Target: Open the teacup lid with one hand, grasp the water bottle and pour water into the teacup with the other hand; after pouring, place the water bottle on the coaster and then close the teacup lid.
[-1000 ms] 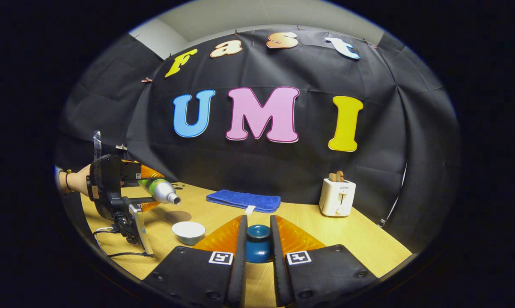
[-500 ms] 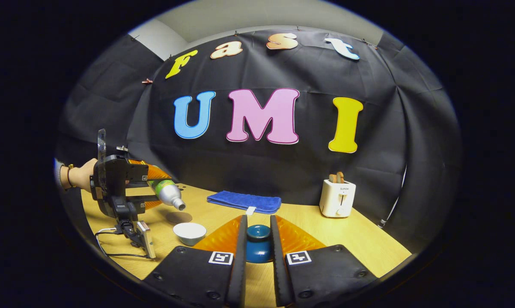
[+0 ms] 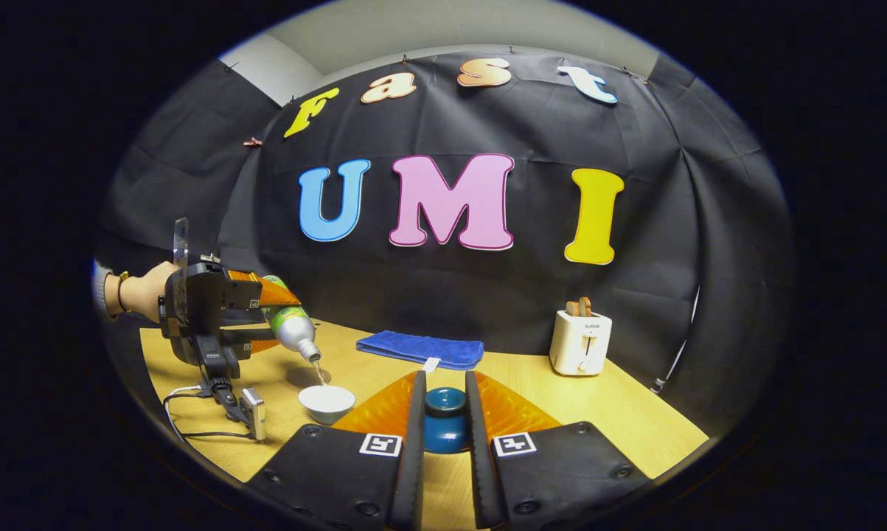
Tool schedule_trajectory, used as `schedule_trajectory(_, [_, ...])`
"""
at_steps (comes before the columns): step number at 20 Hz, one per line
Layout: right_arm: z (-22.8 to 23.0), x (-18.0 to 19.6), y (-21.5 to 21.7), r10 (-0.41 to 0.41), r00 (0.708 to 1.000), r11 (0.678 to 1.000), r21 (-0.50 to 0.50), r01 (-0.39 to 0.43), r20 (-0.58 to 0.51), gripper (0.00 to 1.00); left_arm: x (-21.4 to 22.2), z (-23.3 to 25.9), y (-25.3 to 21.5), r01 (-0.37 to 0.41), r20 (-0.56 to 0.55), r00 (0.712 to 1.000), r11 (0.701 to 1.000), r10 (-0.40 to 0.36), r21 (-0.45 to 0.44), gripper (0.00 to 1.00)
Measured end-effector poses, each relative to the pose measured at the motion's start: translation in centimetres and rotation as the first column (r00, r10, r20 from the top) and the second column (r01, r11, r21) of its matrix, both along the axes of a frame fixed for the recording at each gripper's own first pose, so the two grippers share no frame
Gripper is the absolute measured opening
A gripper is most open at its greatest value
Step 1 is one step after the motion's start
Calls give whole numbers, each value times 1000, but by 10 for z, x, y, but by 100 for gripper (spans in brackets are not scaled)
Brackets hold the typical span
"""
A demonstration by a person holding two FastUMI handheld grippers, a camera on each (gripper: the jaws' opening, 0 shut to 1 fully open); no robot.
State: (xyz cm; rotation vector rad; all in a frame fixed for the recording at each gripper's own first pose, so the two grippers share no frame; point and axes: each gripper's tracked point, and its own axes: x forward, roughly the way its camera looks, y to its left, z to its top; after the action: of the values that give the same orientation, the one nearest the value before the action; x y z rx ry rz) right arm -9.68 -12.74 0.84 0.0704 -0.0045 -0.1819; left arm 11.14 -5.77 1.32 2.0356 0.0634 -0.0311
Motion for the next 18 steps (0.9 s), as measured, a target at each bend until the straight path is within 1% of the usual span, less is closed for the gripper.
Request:
schedule_trajectory(10, [3,-2,-2,-2,1000,1000,6,2,7,31,3,22,2,14,20,1000,989,-17,148,81])
schedule_trajectory(18, [3,-4,-7,-14,1000,1000,5,14,5,30,4,40,2,38,35,998,957,-50,289,82])
